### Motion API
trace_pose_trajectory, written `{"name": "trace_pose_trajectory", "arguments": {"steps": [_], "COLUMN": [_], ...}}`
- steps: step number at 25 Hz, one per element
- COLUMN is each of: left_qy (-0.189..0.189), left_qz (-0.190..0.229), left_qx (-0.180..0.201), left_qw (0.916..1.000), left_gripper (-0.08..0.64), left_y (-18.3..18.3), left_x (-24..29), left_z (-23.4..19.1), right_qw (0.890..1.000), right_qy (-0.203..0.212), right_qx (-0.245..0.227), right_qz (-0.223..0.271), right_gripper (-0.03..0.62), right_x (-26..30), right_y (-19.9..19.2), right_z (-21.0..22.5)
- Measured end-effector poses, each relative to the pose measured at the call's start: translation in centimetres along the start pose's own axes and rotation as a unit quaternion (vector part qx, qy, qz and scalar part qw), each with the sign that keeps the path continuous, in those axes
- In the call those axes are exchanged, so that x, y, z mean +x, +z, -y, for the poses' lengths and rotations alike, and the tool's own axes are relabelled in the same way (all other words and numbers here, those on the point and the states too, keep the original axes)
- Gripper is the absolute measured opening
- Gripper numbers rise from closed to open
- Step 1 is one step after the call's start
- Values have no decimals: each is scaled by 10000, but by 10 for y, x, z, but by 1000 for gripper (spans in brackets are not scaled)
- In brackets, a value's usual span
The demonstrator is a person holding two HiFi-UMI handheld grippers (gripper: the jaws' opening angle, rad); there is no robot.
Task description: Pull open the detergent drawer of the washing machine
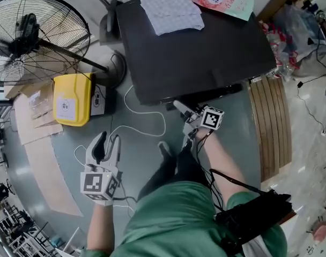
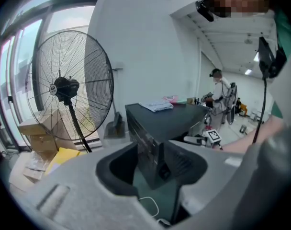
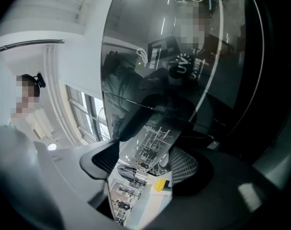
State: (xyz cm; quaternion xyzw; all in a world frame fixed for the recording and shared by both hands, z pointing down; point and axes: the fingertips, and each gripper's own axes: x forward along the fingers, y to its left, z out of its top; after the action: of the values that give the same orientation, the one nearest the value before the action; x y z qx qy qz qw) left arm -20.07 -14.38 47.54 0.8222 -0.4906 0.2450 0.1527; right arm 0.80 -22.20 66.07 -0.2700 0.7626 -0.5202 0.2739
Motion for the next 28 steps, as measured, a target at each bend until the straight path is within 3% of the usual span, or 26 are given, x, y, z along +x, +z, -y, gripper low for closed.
{"name": "trace_pose_trajectory", "arguments": {"steps": [5, 14, 25, 28], "left_qy": [-5, -70, -202, -240], "left_qz": [-188, -167, -237, -271], "left_qx": [-12, 84, 89, 93], "left_qw": [9998, 9998, 9995, 9993], "left_gripper": [172, 172, 172, 172], "left_y": [-14, -16, -24, -25], "left_x": [-8, -38, -40, -37], "left_z": [3, 10, 19, 20], "right_qw": [9999, 9984, 9976, 9979], "right_qy": [18, 387, 419, 293], "right_qx": [-35, 14, 56, -12], "right_qz": [121, 417, 551, 580], "right_gripper": [318, 310, 311, 278], "right_x": [-3, -10, -18, -20], "right_y": [-1, 0, -9, -11], "right_z": [0, -13, -13, -10]}}
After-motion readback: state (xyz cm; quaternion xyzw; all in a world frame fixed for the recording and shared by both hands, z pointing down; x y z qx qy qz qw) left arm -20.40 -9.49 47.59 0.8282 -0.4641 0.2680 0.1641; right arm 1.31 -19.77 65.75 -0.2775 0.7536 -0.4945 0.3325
